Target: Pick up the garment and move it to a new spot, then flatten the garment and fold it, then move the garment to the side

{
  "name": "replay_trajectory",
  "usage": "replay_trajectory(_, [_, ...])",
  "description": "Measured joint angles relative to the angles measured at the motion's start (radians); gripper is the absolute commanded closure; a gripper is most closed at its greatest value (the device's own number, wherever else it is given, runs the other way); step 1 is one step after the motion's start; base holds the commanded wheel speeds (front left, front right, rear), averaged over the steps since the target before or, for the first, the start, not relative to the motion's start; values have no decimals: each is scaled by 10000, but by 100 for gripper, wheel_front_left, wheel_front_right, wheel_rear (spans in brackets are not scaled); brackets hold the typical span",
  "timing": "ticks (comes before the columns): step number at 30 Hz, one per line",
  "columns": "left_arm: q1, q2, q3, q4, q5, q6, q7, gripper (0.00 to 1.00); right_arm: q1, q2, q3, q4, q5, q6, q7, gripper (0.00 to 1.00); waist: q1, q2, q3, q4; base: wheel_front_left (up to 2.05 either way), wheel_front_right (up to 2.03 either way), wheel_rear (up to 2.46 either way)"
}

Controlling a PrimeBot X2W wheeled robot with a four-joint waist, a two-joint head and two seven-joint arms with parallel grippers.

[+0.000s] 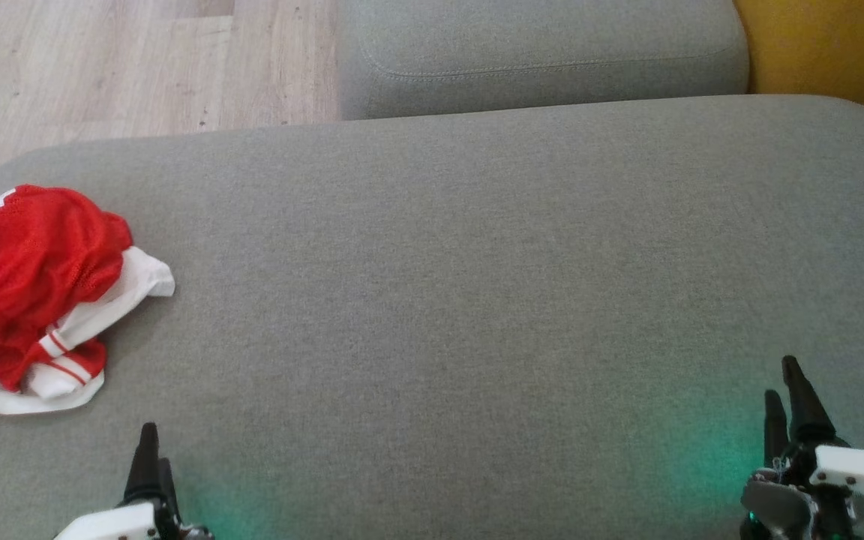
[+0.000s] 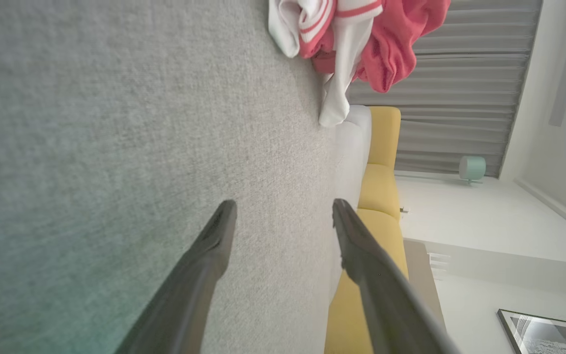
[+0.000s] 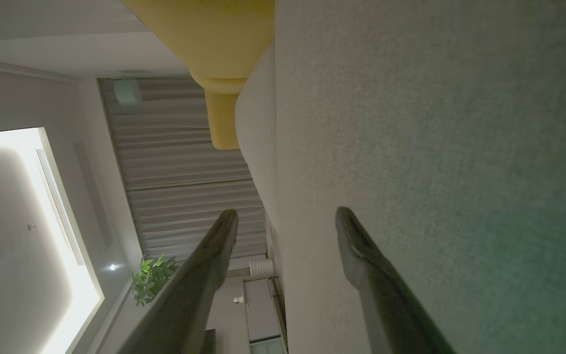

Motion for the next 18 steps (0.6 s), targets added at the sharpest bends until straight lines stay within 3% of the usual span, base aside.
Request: replay_trajectory(18, [-439, 88, -276, 109, 1369, 0, -462, 0, -500, -109, 606, 19, -888, 0, -548, 0, 0, 0, 96, 21, 0, 0, 0])
